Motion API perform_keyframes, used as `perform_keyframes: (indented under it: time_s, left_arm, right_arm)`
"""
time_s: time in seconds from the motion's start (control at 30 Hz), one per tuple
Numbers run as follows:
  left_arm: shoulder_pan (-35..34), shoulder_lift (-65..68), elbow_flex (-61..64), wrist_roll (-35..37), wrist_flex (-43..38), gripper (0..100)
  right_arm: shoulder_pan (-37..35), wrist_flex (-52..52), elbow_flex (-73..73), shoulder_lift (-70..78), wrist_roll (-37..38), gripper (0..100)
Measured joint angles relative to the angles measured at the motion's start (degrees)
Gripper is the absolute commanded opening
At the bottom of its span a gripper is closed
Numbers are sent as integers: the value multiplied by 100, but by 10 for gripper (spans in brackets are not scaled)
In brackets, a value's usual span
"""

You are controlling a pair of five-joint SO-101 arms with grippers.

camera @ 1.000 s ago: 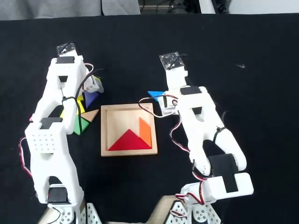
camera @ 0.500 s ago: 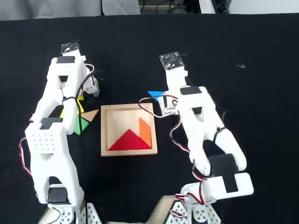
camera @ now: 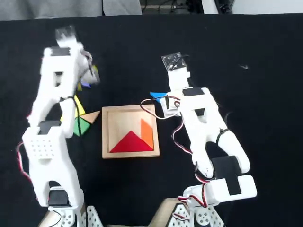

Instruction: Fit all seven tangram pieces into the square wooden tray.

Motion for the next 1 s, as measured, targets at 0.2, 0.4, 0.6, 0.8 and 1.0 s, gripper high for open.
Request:
perform_keyframes:
  time_s: [0.2, 0.4, 0.6, 0.8, 1.0]
  left_arm:
    - [-448, 176, -870, -484, -1222, 137]
    - [-475, 1380, -949, -527, -2004, 134]
    - [-448, 1793, -1020, -527, -2145, 134]
    - [-237, 1811, -1090, -527, -1319, 137]
    - [35, 1802, -1099, -721, -492, 134]
  right_arm:
    - [0, -105, 0, 0, 0, 208]
    - [0, -141, 44, 0, 0, 208]
    - [0, -149, 79, 0, 0, 208]
    - [0, -149, 79, 0, 0, 208]
    - [0, -149, 79, 0, 0, 208]
